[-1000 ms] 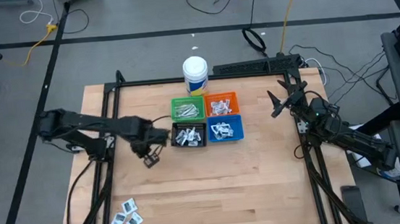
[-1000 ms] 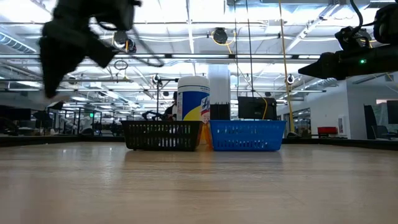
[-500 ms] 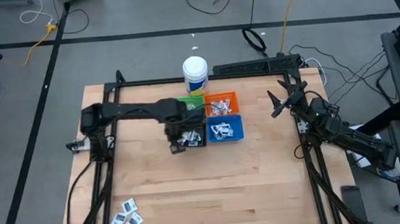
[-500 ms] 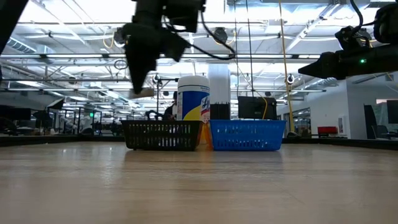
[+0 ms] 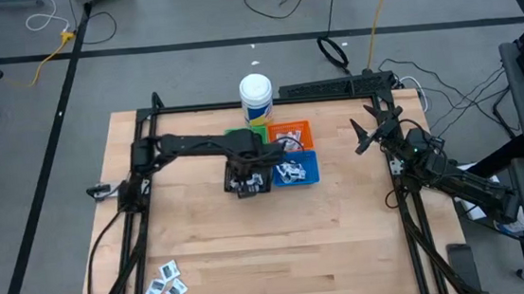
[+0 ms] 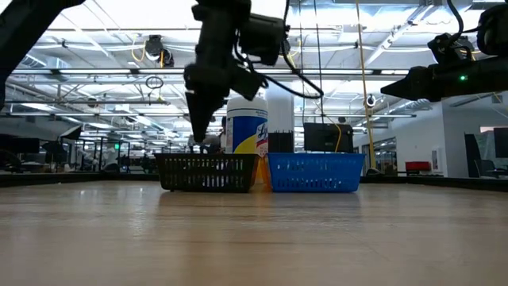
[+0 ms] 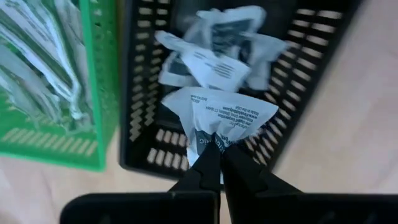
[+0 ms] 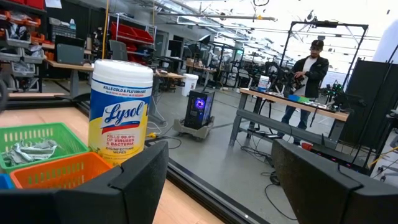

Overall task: Pick & Place First Aid Supplies
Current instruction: Put the black towelette pack into the black basket

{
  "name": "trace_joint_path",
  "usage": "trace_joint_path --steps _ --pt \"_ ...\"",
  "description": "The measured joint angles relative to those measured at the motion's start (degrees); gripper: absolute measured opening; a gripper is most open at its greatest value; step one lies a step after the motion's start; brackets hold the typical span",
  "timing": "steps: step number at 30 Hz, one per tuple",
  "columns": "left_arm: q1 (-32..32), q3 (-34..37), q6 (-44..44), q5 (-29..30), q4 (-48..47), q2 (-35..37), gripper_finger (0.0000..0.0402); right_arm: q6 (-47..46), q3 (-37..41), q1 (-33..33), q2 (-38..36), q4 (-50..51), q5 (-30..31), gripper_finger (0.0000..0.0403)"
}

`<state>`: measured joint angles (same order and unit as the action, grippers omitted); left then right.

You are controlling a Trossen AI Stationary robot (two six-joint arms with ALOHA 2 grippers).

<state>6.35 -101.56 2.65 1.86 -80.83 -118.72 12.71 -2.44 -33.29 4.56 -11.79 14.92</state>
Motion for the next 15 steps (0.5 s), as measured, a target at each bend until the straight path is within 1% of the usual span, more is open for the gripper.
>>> trace_joint_path --steps 5,9,12,15 --pt "0.6 0.0 0.5 2.7 2.4 -2.7 0.0005 0.0 0.0 0.0 0.0 0.0 0.0 0.0279" --pt "0.9 0.0 2.4 3.2 4.5 -3.1 0.0006 0.0 0.0 0.0 0.0 0.0 0.0 0.0279" --pt "0.9 0.0 3.7 3.2 6.0 -3.1 0.0021 0.0 0.0 0.0 0.0 0.0 0.0 0.0279" --pt "0.9 0.0 3.8 2.7 5.9 -3.1 0.005 0.0 0.0 0.0 0.0 0.0 0.0 0.0279"
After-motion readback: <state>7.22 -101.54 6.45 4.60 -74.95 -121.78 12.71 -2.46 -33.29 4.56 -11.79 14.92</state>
